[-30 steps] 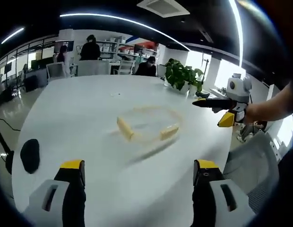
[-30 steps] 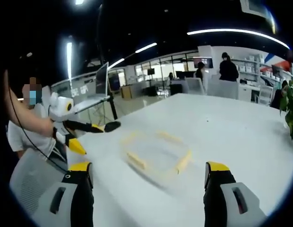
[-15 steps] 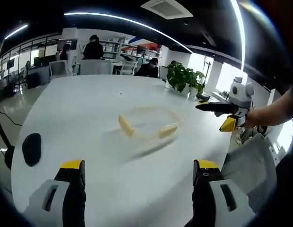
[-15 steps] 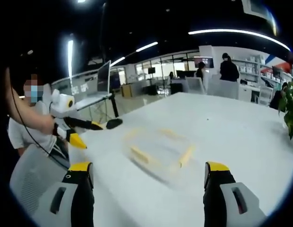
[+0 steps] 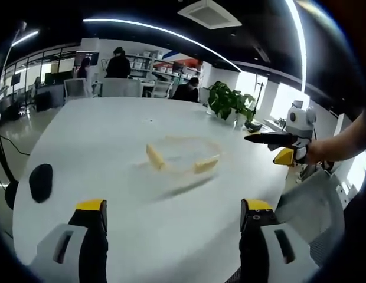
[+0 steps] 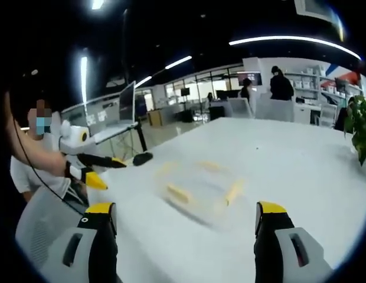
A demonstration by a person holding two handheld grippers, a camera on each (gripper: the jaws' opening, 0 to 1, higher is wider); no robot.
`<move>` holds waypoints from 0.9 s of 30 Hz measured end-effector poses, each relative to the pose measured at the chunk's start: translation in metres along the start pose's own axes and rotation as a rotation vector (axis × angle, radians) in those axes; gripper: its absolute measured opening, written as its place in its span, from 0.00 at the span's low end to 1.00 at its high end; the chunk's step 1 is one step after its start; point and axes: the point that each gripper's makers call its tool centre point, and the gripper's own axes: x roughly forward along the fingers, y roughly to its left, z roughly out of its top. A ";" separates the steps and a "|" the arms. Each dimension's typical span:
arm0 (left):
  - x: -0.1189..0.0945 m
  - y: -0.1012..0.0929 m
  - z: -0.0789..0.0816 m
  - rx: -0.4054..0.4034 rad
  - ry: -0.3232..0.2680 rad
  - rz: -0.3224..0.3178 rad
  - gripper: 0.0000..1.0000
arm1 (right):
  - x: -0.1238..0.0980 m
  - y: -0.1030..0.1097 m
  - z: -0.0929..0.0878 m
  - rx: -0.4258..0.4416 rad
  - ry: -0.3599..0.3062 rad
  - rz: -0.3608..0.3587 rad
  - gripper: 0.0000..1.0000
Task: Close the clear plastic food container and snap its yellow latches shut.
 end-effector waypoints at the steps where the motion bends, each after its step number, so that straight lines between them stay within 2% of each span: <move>1: -0.001 -0.001 0.000 -0.002 0.000 -0.001 0.95 | -0.001 0.001 0.000 -0.001 0.001 0.001 0.99; 11: -0.008 -0.006 -0.007 -0.014 -0.012 0.006 0.95 | -0.008 0.005 -0.003 0.026 -0.017 -0.010 0.99; 19: -0.012 -0.002 -0.004 -0.030 -0.049 0.021 0.95 | -0.008 0.009 -0.005 0.028 -0.020 -0.012 0.98; 27: -0.014 -0.002 -0.006 -0.008 -0.046 0.026 0.95 | -0.008 0.011 -0.003 0.027 -0.036 -0.021 0.98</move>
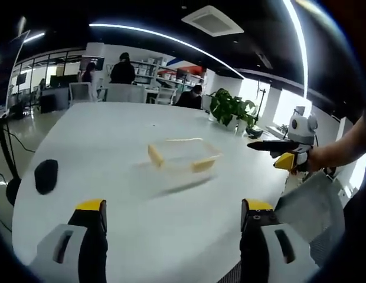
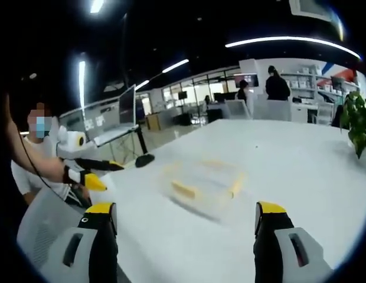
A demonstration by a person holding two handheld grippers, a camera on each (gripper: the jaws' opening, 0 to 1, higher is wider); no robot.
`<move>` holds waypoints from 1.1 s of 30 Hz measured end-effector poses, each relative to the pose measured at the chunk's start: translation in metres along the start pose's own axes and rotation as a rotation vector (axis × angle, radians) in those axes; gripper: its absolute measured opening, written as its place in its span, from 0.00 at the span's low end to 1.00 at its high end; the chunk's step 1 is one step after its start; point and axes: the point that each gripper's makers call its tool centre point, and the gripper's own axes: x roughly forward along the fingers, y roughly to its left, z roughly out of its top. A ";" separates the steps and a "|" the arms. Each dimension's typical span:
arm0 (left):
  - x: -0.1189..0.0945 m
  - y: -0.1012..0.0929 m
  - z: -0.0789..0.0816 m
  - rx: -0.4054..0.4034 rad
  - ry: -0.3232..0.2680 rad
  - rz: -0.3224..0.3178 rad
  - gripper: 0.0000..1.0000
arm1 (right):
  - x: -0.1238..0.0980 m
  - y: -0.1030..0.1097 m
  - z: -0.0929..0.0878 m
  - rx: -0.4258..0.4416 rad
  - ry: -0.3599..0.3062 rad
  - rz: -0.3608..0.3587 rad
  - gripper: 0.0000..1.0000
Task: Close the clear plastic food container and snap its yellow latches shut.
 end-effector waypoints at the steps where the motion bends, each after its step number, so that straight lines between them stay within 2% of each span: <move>1: 0.000 0.000 -0.001 0.004 0.000 0.002 0.95 | 0.000 0.000 0.001 0.001 -0.005 -0.002 0.98; 7: -0.003 0.001 0.002 -0.009 -0.024 0.014 0.96 | -0.003 -0.001 0.005 0.004 -0.030 -0.018 0.99; 17: -0.007 -0.008 0.001 -0.018 -0.055 0.001 0.98 | -0.011 0.002 0.003 0.034 -0.064 -0.029 0.99; 21: -0.008 -0.014 0.001 -0.026 -0.072 -0.009 0.99 | -0.016 0.003 0.006 0.065 -0.106 -0.035 1.00; 33: -0.011 -0.018 0.003 -0.012 -0.099 -0.011 0.99 | -0.021 0.005 0.005 0.072 -0.123 -0.054 1.00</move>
